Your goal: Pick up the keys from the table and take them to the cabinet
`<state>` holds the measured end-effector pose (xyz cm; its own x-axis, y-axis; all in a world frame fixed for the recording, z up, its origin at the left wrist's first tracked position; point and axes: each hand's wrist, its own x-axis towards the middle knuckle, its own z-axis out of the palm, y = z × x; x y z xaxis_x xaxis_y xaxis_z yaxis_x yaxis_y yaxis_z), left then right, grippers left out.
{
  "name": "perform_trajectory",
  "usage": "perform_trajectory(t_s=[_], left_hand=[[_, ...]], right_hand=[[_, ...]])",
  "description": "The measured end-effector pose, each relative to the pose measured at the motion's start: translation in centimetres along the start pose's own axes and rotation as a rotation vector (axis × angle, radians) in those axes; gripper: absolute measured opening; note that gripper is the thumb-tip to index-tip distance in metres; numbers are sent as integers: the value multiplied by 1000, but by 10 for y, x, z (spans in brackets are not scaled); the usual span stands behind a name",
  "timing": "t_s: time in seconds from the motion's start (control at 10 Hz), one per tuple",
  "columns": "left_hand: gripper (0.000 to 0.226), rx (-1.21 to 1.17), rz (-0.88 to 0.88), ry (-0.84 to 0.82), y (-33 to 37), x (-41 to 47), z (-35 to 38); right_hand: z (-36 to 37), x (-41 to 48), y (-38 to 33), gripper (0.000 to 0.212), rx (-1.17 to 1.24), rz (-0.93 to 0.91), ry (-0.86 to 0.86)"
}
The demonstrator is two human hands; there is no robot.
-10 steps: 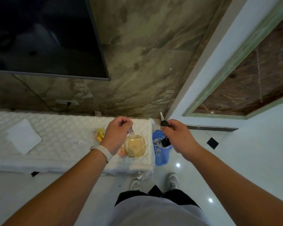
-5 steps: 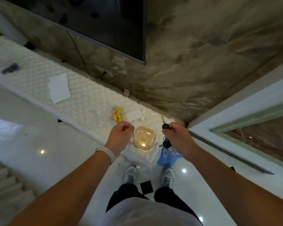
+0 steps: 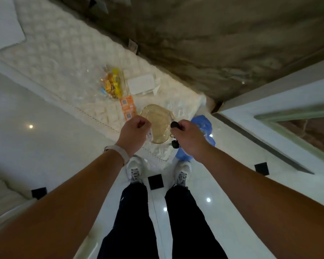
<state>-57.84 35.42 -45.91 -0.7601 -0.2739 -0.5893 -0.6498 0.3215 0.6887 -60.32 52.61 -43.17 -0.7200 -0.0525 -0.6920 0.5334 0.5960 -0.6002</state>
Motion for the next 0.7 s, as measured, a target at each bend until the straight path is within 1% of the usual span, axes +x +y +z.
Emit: perform_trajectory(t_s=[0.1, 0.2, 0.4, 0.5, 0.6, 0.7], left_hand=[[10, 60, 2, 2, -30, 39, 13], [11, 81, 51, 25, -51, 66, 29], [9, 147, 103, 14, -73, 99, 56], [7, 150, 82, -20, -76, 103, 57], [9, 143, 68, -34, -73, 97, 48], [10, 203, 143, -54, -58, 77, 23]], right_hand=[[23, 40, 26, 27, -17, 20, -2], [43, 75, 46, 23, -1, 27, 10], [70, 121, 64, 21, 3, -10, 6], [72, 124, 63, 18, -4, -31, -4], [66, 112, 57, 28, -88, -90, -58], [49, 93, 45, 33, -174, -177, -43]])
